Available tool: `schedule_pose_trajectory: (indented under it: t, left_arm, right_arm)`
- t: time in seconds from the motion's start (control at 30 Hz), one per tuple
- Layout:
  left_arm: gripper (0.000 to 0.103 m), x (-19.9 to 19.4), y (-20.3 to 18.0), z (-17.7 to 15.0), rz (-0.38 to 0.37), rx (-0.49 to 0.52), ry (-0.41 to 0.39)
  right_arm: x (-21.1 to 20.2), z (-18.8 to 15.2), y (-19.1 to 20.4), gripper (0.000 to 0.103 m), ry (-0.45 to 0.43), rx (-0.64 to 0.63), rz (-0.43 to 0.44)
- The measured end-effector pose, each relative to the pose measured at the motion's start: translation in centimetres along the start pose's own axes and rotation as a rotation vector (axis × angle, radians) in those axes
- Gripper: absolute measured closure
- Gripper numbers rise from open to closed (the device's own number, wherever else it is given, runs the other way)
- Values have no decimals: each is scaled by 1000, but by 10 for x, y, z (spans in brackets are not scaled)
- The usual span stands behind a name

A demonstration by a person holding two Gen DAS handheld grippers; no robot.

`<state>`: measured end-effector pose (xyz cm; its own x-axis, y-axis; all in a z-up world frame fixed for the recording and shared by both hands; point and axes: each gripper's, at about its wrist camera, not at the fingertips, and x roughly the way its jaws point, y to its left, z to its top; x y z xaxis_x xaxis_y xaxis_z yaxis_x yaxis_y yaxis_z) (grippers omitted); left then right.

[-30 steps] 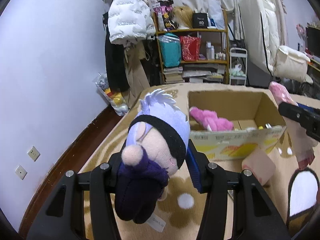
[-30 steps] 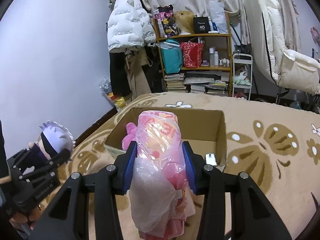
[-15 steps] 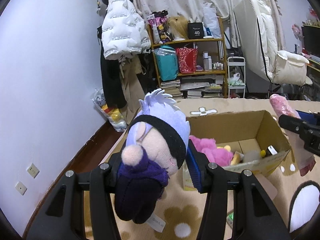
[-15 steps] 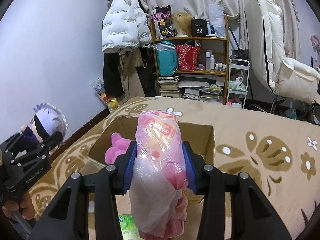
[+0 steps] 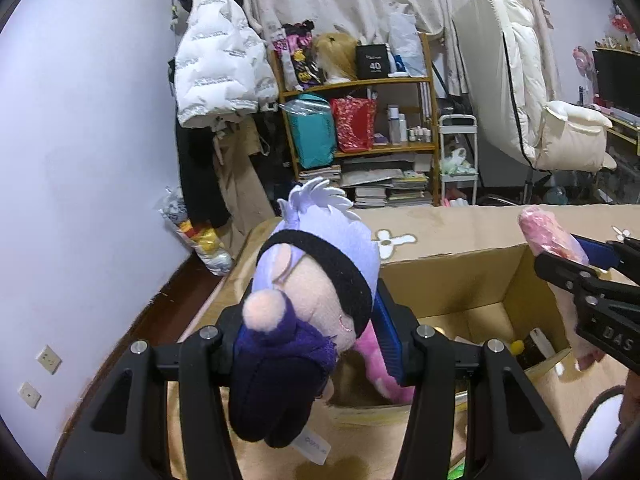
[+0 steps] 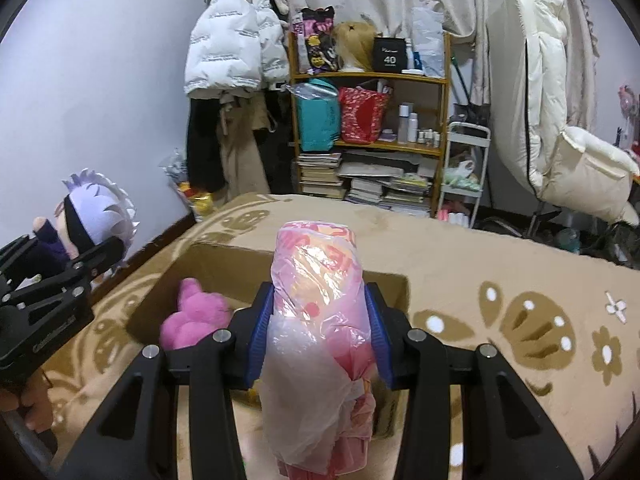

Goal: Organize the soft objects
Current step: 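Lift the doll with the left tool while the right tool carries the wrapped item over the box, then open the left tool dropping the doll into the box while the right tool releases the wrapped item inside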

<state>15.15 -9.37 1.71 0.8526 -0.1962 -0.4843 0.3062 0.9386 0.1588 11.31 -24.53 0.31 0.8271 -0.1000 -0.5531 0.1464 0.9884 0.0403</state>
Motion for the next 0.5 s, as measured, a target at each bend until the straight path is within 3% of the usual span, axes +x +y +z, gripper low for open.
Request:
schedule_pose_trajectory:
  t: [0.33, 0.5]
  left_arm:
    - [52, 25, -27, 1, -92, 24, 46]
    - [51, 43, -35, -8, -146, -19, 144]
  right_arm:
    - [24, 2, -9, 56, 12, 8, -45]
    - [31, -2, -19, 56, 32, 56, -28]
